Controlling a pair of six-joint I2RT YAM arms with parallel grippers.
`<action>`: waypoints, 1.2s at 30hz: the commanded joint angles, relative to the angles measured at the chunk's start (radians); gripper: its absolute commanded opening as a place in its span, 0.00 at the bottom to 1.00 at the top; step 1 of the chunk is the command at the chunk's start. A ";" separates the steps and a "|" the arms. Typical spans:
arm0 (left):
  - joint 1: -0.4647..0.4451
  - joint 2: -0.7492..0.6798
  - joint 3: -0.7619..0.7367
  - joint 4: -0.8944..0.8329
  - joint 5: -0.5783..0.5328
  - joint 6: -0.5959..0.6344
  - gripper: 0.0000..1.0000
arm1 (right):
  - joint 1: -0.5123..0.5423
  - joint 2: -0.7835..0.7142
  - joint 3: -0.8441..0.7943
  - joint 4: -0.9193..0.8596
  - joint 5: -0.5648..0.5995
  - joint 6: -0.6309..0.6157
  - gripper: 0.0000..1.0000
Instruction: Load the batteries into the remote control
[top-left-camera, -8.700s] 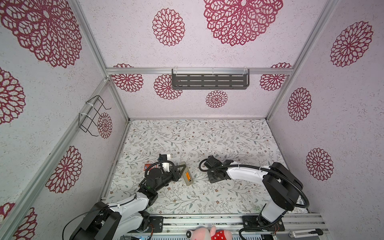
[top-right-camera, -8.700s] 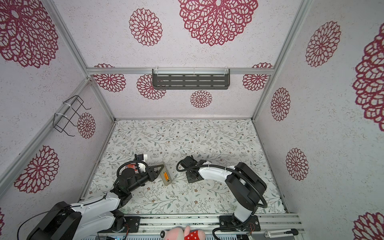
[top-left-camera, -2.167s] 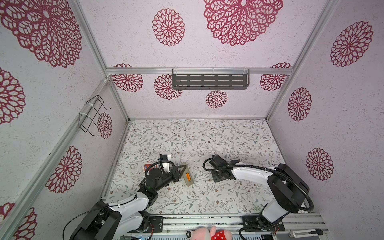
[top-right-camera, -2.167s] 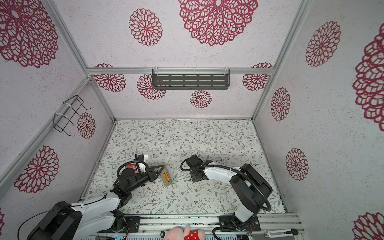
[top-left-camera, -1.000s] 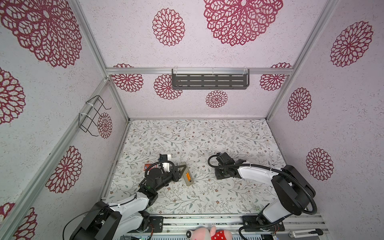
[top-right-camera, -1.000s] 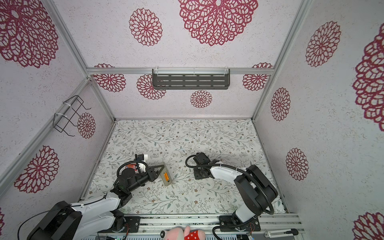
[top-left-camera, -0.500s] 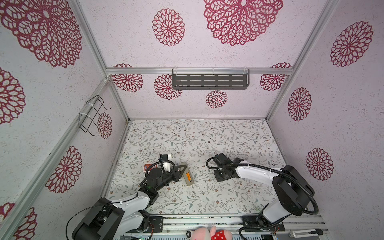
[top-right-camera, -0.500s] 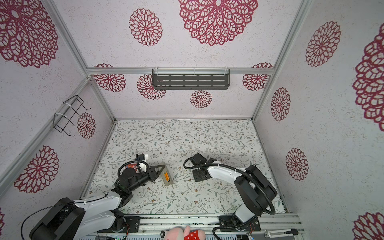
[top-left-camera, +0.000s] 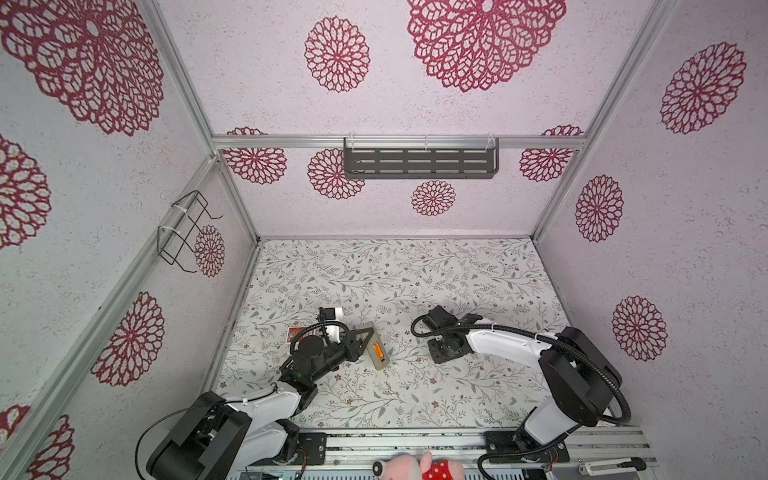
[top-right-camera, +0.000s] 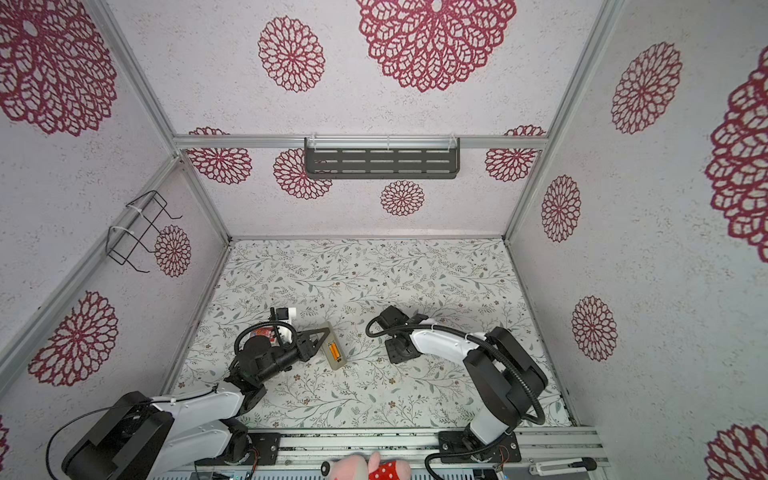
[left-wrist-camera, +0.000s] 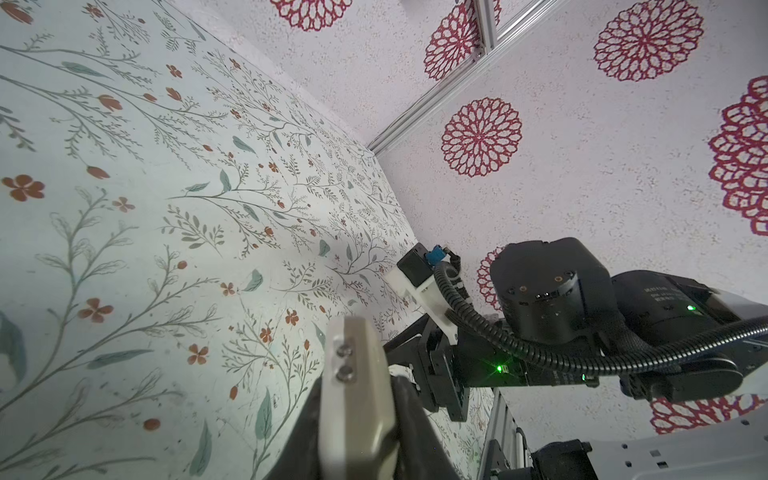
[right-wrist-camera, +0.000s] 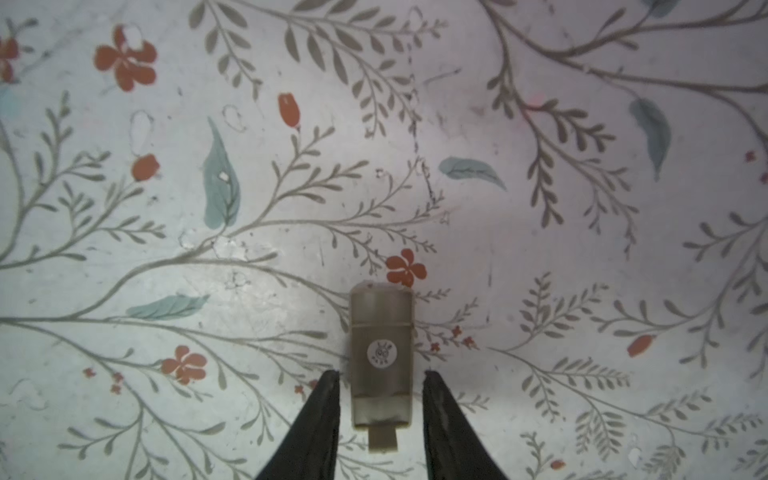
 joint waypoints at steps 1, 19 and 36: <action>0.005 0.005 -0.003 0.050 0.017 0.001 0.00 | 0.004 -0.004 -0.003 -0.009 0.006 0.007 0.36; 0.006 0.006 0.001 0.047 0.018 0.001 0.00 | 0.001 0.016 -0.027 0.027 -0.030 0.007 0.34; 0.004 0.020 0.007 0.045 0.025 0.004 0.00 | 0.002 0.006 0.007 -0.006 -0.005 -0.002 0.33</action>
